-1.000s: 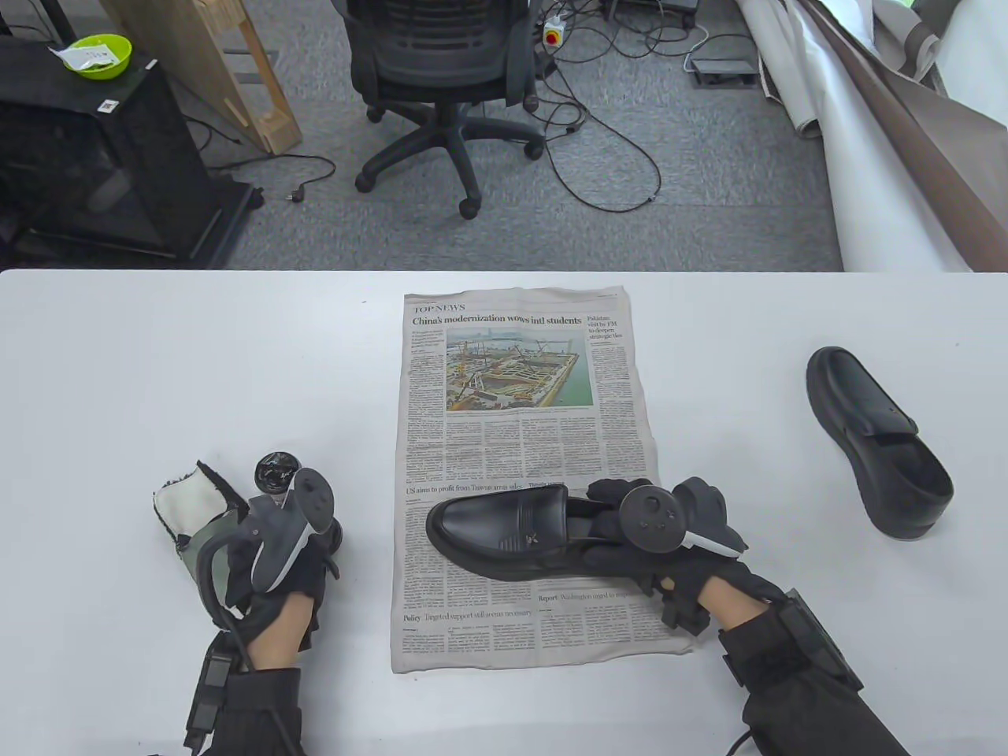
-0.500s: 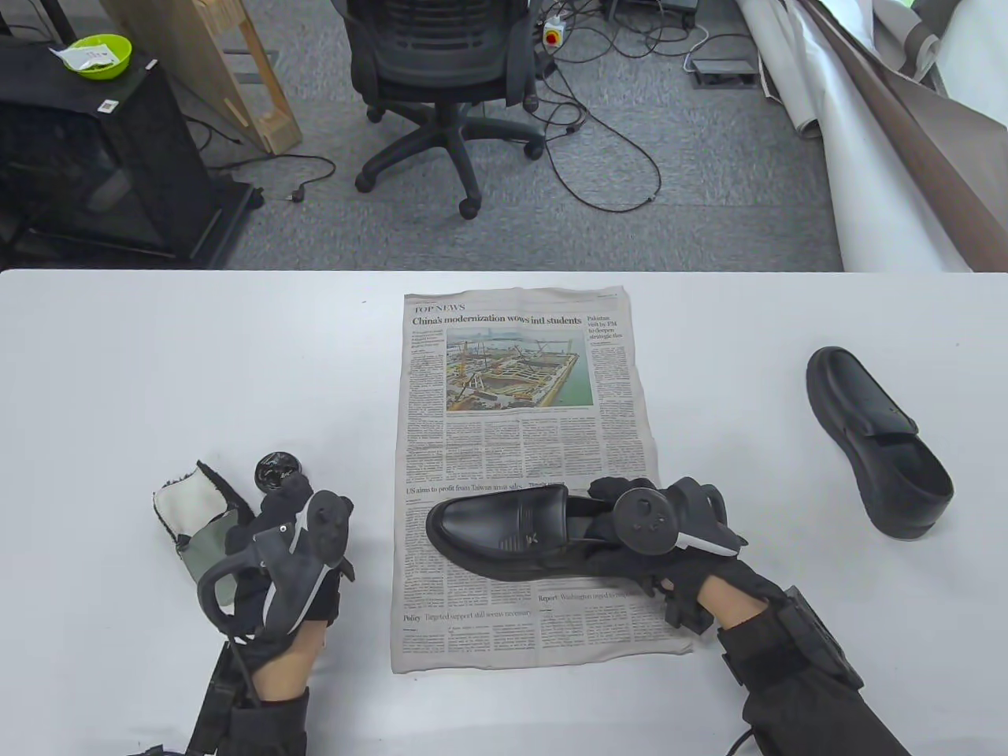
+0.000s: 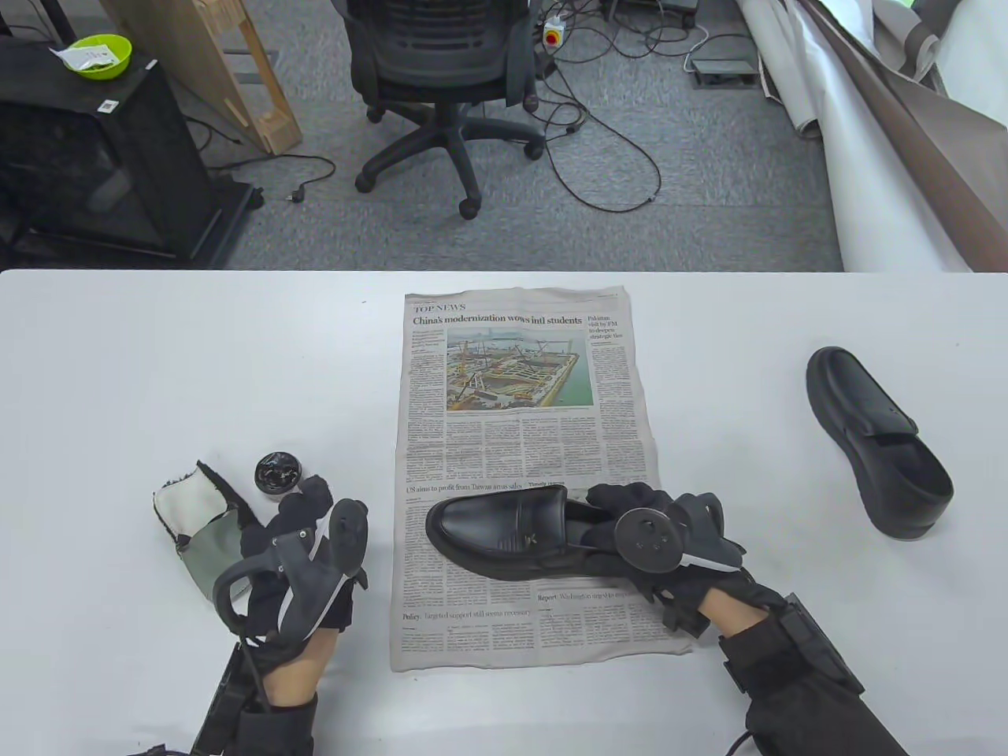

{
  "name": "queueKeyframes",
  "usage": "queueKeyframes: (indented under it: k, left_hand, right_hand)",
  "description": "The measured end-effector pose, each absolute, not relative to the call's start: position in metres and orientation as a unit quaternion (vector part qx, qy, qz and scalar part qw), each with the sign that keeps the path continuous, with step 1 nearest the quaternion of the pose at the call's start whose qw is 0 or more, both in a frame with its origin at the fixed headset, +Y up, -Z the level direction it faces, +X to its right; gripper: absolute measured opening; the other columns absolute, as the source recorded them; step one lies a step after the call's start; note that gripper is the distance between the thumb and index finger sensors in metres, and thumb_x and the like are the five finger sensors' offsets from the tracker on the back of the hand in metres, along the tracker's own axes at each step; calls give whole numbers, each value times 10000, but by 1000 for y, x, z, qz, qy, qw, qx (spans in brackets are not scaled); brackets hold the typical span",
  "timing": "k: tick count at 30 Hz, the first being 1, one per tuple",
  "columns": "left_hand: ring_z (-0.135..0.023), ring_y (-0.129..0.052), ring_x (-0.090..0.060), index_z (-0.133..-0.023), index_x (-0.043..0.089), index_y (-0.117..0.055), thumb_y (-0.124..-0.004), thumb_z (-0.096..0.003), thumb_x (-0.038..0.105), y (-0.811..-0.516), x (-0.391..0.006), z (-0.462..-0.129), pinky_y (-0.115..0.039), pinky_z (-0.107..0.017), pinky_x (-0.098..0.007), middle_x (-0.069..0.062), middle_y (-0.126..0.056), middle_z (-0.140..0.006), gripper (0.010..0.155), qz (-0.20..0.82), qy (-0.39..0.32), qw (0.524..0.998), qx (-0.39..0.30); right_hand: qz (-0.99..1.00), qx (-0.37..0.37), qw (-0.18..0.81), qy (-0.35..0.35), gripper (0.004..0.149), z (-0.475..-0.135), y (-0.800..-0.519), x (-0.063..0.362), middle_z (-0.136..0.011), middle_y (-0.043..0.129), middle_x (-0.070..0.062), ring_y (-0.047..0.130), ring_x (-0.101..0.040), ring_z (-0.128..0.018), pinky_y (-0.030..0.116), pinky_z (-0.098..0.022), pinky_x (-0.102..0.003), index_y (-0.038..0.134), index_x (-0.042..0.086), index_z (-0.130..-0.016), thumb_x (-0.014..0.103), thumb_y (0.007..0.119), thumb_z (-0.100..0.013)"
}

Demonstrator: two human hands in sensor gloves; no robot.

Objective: Dip and apply built-in sponge shoe polish on shoes

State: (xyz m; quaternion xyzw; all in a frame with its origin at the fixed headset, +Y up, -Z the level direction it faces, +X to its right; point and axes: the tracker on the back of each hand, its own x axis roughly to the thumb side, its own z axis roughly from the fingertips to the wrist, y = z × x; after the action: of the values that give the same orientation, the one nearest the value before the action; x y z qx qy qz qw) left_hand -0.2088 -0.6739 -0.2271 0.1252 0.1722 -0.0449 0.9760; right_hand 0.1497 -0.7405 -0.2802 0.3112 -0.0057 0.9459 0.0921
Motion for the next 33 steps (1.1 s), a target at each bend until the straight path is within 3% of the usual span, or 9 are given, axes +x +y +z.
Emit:
queueKeyframes:
  k: [6,10,16,22,26,33]
  left_hand:
    - [-309,-1072,-65,-904,211,-798,-872,-405,601,-668,-211,-223,-895,-457,-415,-49,-1011,-664,638,-30,171,975,135]
    - [-319,-1072,-70,-912,206,-791,-867,-410,597,-671,-210,-224,-891,-462,-419,-53,-1007,-674,640,-31,170,977,127]
    - [-323,-1072,-74,-914,205,-789,-858,-417,593,-670,-209,-224,-889,-463,-420,-57,-1006,-677,634,-29,168,979,116]
    - [-328,-1073,-77,-916,206,-787,-853,-421,592,-673,-208,-226,-887,-467,-423,-59,-1003,-684,631,-33,162,981,102]
    - [-324,-1073,-74,-909,211,-795,-857,-422,586,-674,-207,-227,-889,-466,-421,-56,-1006,-679,617,-34,159,981,103]
    - [-328,-1074,-79,-909,209,-797,-856,-425,584,-677,-204,-229,-887,-467,-424,-60,-1006,-683,615,-41,158,983,86]
  right_hand:
    - [949,274,132,-81,394,-281,-711,168,-1020,576,-95,774,-400,-849,685,-657,-594,902,365,-718,453,800,-347]
    - [961,189,134,-152,397,-287,-693,198,-1008,595,-118,792,-408,-821,701,-632,-592,908,357,-720,456,799,-352]
    - [970,57,78,-223,399,-296,-690,232,-972,632,-143,829,-416,-758,734,-586,-575,912,344,-724,463,792,-363]
    - [975,-52,18,-213,408,-310,-706,257,-930,667,-155,866,-413,-702,763,-544,-556,917,328,-726,464,779,-367]
    - [974,-137,33,-180,413,-317,-718,270,-898,688,-169,889,-422,-661,781,-510,-555,917,301,-732,457,769,-378]
    - [973,-176,-30,-144,420,-326,-736,276,-865,705,-179,919,-414,-615,807,-467,-537,916,264,-727,467,749,-399]
